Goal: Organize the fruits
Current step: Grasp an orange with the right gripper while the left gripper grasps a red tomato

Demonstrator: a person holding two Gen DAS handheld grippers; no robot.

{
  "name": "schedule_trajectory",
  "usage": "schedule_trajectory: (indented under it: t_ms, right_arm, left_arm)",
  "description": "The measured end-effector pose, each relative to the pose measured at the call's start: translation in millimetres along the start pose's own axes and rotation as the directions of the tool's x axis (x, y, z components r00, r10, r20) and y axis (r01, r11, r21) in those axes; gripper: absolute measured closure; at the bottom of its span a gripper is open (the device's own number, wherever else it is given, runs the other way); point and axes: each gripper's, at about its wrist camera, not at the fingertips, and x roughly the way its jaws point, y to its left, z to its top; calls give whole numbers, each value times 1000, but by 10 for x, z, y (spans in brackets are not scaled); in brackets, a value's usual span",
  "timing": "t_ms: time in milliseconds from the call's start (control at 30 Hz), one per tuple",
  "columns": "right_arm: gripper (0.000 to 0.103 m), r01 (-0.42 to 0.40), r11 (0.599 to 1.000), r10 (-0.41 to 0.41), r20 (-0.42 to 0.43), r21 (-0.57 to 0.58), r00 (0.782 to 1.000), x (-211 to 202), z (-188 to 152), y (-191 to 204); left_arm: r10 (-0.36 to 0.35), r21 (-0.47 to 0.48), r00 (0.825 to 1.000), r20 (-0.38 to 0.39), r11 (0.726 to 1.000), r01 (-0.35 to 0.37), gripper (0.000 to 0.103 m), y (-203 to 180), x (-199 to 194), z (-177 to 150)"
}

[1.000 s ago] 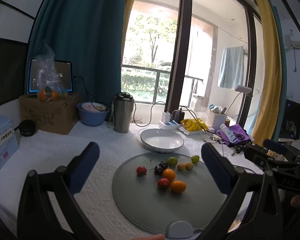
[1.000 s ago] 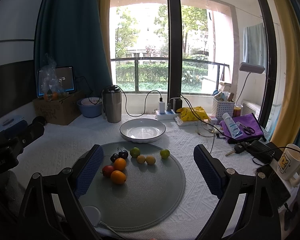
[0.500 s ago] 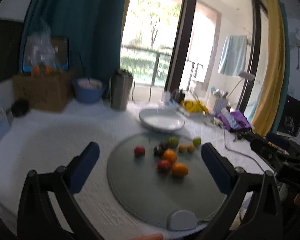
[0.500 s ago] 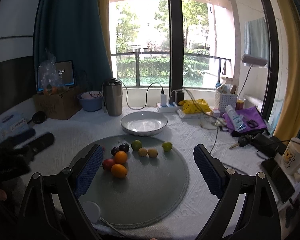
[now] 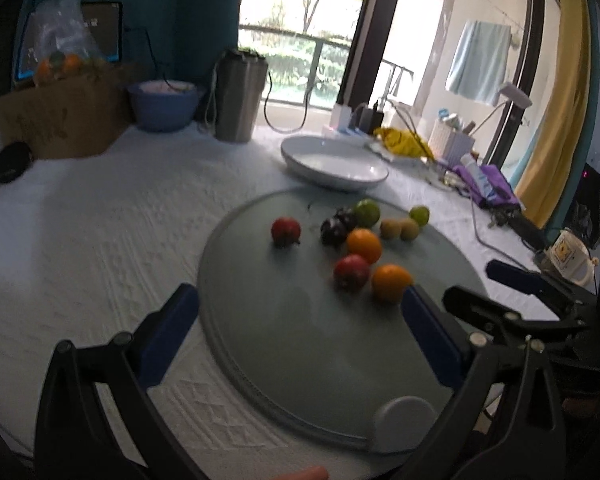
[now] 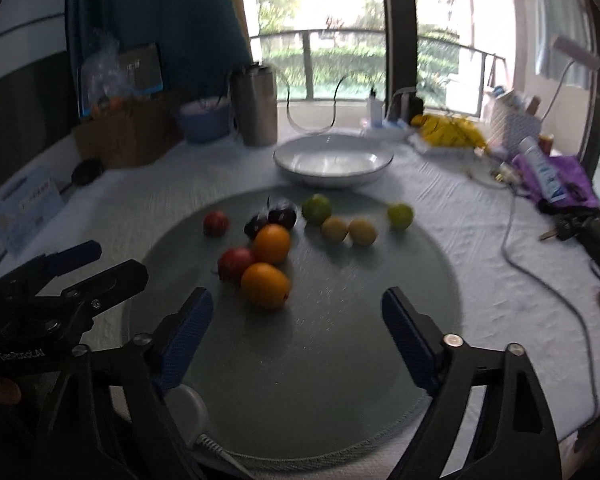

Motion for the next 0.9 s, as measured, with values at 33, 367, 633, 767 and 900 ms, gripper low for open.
schedule_trajectory:
  t_ms: [33, 367, 633, 767, 900]
  right_arm:
    - [24, -11, 1000, 11, -19, -1, 1000, 70, -5, 1]
    - [33, -87, 996, 83, -122, -21, 989, 511, 107, 25]
    - [66, -184, 982, 175, -177, -32, 969, 737, 154, -1]
    - [66, -228, 974, 222, -170, -10, 960, 711, 193, -118]
    - [66, -230, 973, 230, -139, 21, 963, 629, 230, -316]
  left_arm:
    - [-2, 1, 1000, -8, 1000, 2, 1, 7, 37, -3]
    - [-2, 8, 996, -87, 1000, 3, 1, 46, 317, 67]
    - [25, 40, 992, -128, 999, -20, 3, -52, 471, 139]
    - [39, 58, 987, -157, 998, -30, 11, -147, 553, 175]
    - [35, 101, 982, -184, 995, -16, 19, -318, 665, 209]
